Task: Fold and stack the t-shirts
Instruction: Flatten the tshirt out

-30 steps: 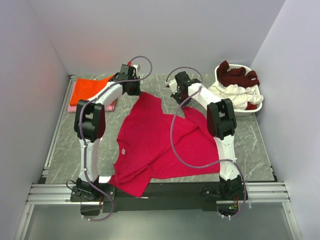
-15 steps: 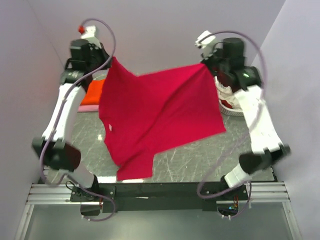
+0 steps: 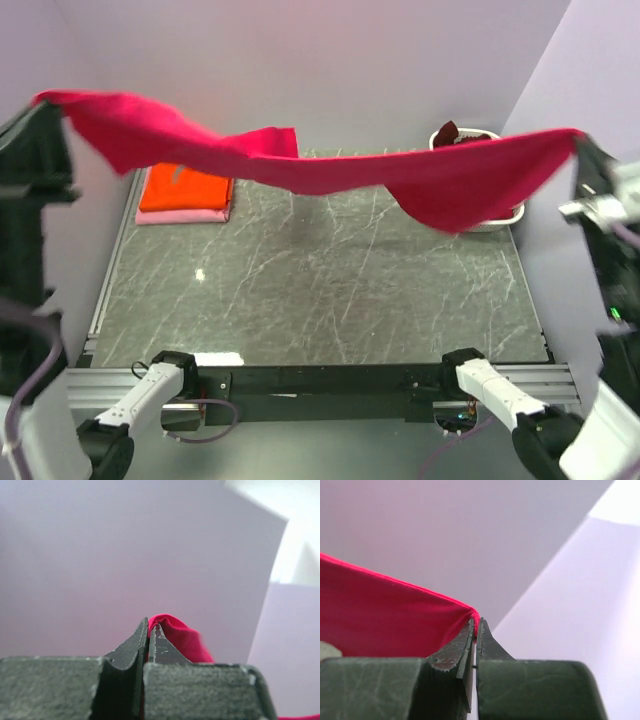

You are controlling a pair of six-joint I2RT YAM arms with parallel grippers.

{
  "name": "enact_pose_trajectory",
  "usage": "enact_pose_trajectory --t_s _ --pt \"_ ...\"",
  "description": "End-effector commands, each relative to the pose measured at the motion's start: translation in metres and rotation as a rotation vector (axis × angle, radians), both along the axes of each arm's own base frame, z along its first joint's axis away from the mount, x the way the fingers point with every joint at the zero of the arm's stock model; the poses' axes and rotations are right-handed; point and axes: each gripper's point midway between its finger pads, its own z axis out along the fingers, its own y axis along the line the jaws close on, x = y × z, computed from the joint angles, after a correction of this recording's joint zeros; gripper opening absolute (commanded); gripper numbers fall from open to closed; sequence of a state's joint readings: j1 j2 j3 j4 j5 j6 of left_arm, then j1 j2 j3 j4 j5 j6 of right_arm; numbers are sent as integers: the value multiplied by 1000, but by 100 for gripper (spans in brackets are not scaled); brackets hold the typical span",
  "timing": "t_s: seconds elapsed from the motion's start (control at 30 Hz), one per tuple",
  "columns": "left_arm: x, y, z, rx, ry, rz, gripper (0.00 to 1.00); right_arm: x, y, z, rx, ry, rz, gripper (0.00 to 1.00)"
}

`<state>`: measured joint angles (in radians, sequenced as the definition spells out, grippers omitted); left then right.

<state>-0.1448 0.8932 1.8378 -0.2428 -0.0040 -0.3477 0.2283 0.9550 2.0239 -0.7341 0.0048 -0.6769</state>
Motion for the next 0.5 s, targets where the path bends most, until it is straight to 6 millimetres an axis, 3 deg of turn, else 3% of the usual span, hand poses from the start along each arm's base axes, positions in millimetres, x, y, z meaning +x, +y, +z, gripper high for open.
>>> enact_pose_trajectory --t_s 0.0,0.13,0.27,0.33,0.37,0.43,0.47 --pt "-29 -3 20 -42 -85 -65 0 -27 -16 25 35 -107 -58 0" --pt "-76 2 40 -51 -188 -72 0 -55 -28 42 49 -186 -109 0" --pt "-89 2 44 -46 -214 -82 0 -53 -30 47 53 -196 -125 0" --pt "-80 1 37 -41 -189 -79 0 -40 -27 42 49 -166 -118 0" --pt "-64 0 27 -35 -150 -71 0 -35 -24 38 47 -153 -105 0" --pt "-49 0 14 -28 -110 -55 0 -12 -18 21 40 -86 -87 0" --pt "-25 -5 -6 -17 -48 -57 0 -4 -12 13 34 -60 -57 0"
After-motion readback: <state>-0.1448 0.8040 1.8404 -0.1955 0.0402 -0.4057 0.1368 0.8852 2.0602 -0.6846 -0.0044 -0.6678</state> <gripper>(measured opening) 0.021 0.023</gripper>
